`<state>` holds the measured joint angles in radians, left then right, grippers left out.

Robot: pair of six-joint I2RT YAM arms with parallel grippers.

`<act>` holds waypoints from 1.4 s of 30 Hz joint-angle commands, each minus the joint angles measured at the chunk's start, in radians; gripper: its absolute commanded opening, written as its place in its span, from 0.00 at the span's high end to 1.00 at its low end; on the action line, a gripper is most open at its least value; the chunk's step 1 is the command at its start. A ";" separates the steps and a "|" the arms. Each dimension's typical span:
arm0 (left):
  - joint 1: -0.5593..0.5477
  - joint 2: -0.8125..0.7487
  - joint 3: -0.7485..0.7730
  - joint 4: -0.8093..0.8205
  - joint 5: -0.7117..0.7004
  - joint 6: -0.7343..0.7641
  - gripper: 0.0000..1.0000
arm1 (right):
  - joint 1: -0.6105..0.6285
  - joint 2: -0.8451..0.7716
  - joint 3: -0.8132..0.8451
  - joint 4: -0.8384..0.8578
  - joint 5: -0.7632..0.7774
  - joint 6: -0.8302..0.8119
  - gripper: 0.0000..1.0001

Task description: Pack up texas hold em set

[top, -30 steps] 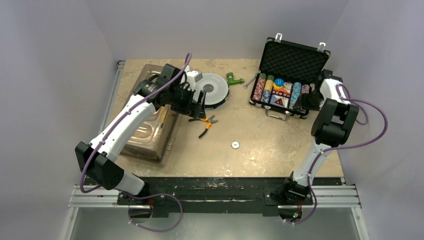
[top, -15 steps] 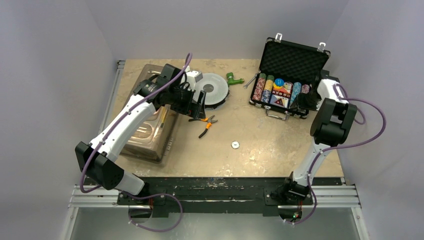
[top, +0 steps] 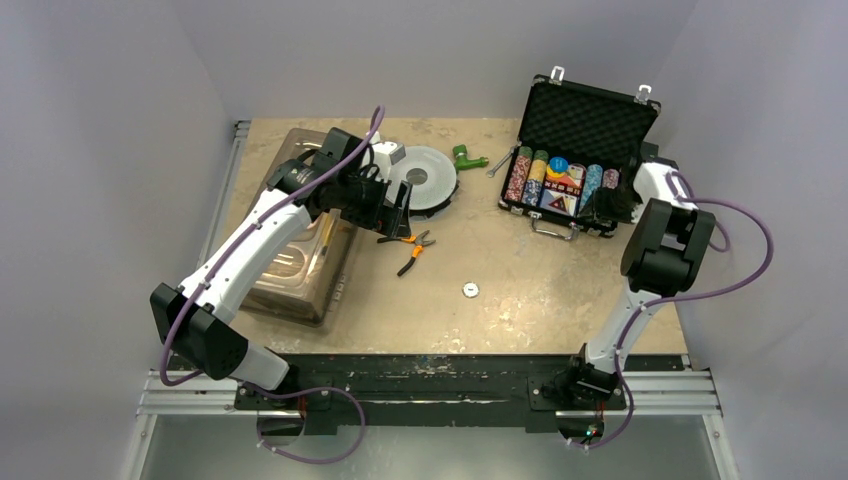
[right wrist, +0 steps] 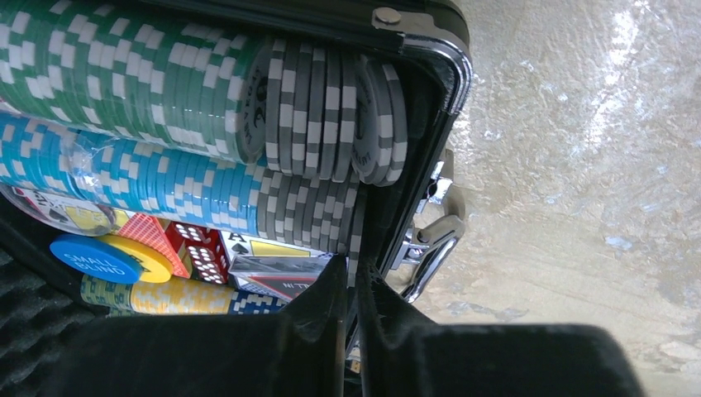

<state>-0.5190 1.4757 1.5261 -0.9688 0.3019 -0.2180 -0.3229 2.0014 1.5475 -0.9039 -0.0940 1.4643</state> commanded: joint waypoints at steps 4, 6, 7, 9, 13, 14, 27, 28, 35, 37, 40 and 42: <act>0.003 -0.019 0.023 0.002 -0.010 0.026 0.07 | -0.013 -0.013 0.042 0.031 0.048 -0.045 0.79; 0.003 -0.021 0.020 0.001 -0.010 0.027 0.07 | -0.019 -0.016 0.072 -0.003 0.058 -0.075 0.77; 0.003 -0.021 0.020 0.002 -0.010 0.028 0.06 | -0.020 -0.019 0.079 -0.010 0.058 -0.092 0.75; 0.003 -0.020 0.020 0.003 -0.008 0.028 0.06 | -0.023 -0.032 0.084 -0.021 0.066 -0.128 0.72; 0.004 -0.013 0.026 0.006 0.002 0.026 0.06 | -0.027 -0.048 0.073 -0.011 0.059 -0.182 0.68; 0.004 -0.011 0.026 0.008 0.004 0.025 0.06 | -0.027 -0.044 0.076 -0.012 0.058 -0.200 0.67; 0.004 -0.008 0.019 0.010 0.014 0.022 0.06 | -0.001 -0.099 0.150 0.045 0.046 -0.592 0.31; 0.004 -0.007 0.018 0.012 0.019 0.020 0.06 | 0.017 -0.112 0.177 0.041 0.061 -0.655 0.25; 0.003 0.029 0.021 0.038 0.085 -0.031 0.05 | 0.275 -0.119 0.282 -0.077 0.143 -1.018 0.05; 0.003 0.055 0.022 0.034 0.120 -0.059 0.05 | 0.351 -0.151 0.233 -0.061 0.128 -1.059 0.04; -0.005 0.086 -0.001 0.029 0.164 -0.112 0.06 | 0.452 -0.227 0.116 -0.002 0.037 -1.105 0.03; -0.026 0.093 -0.034 0.039 0.143 -0.147 0.06 | 0.489 -0.268 0.033 0.024 -0.025 -1.101 0.03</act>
<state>-0.5209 1.5524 1.5227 -0.9565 0.4049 -0.2829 0.1204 1.8221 1.6989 -0.8894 -0.0250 0.4587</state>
